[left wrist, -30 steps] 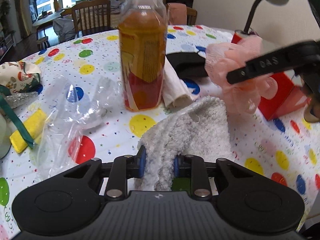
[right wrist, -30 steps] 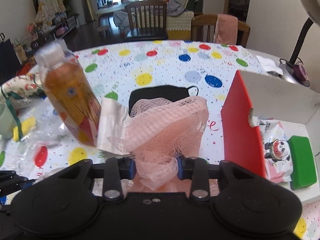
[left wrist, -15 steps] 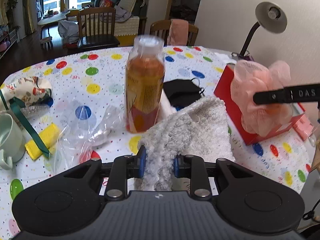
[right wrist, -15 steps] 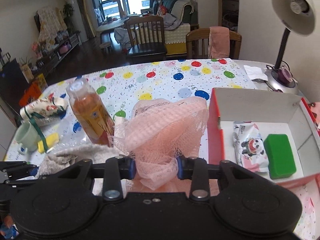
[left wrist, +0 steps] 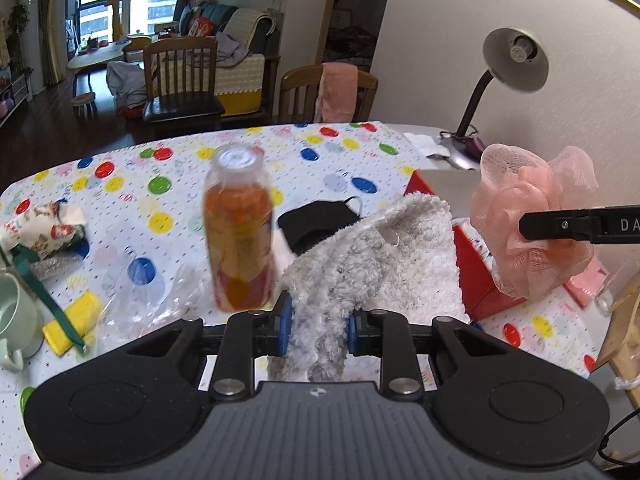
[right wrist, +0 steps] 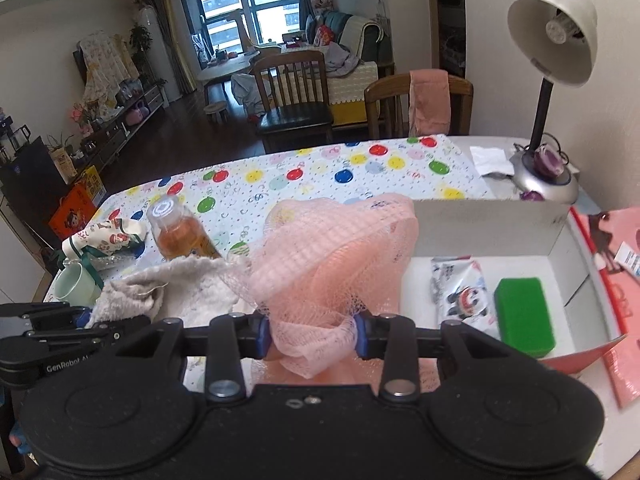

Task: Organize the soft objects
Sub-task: 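Carry the puff with the right tool while the left tool carries the towel to the box, then lower both items into the box and open both tools, then lift both tools out of the box, then reach the right tool to the white tissue while the left tool reaches the clear plastic bag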

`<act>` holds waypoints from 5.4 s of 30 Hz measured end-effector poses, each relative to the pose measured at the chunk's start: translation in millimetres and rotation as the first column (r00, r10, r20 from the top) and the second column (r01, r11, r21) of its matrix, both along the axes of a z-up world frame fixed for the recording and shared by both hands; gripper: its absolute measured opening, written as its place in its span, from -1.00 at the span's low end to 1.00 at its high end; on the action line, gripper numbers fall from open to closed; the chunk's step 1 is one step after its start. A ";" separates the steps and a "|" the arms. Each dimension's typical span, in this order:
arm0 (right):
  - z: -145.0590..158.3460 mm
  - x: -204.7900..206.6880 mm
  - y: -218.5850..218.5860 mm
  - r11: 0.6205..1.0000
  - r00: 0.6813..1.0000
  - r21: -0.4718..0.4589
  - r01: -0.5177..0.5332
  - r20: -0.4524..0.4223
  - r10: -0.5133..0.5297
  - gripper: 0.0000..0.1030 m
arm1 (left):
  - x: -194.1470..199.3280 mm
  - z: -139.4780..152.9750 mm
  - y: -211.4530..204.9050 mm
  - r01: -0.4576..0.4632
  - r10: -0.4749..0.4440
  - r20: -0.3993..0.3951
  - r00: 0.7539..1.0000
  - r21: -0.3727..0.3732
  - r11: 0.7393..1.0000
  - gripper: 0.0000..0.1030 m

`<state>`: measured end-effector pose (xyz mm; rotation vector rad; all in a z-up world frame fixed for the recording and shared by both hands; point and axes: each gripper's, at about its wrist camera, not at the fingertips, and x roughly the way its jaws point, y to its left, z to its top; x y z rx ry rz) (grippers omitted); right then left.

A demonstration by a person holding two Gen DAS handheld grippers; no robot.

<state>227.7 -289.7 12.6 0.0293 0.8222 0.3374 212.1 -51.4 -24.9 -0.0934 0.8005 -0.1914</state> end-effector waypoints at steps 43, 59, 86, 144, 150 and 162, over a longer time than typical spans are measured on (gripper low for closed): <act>-37.0 82.5 -214.1 0.989 0.987 -0.035 0.141 -0.077 -0.144 -0.23 | 137.5 -11.6 -229.0 0.141 -0.138 -0.036 0.990 0.117 0.983 -0.51; -92.8 115.5 -210.2 0.986 0.988 -0.148 0.080 -0.120 -0.098 -0.22 | 197.2 -69.4 -289.5 0.214 -0.186 -0.174 0.967 0.158 0.964 -0.51; -90.0 103.0 -207.0 0.990 0.993 -0.135 -0.045 -0.110 0.031 0.69 | 190.7 -83.1 -281.5 0.224 -0.195 -0.241 0.951 0.095 0.970 0.49; -4.1 9.8 -7.5 0.985 0.987 0.085 -0.153 0.069 0.148 0.99 | -8.9 24.4 12.2 -0.013 0.017 0.103 0.995 -0.038 0.999 0.92; -18.9 12.6 20.1 0.985 0.988 0.090 -0.150 0.036 0.148 0.98 | -14.9 10.9 47.2 -0.029 0.037 0.102 0.994 -0.074 0.997 0.99; -58.2 24.1 72.8 0.981 0.981 0.000 -0.195 0.010 0.195 0.93 | -0.6 -42.4 101.0 -0.023 0.026 0.041 0.999 -0.055 0.998 1.00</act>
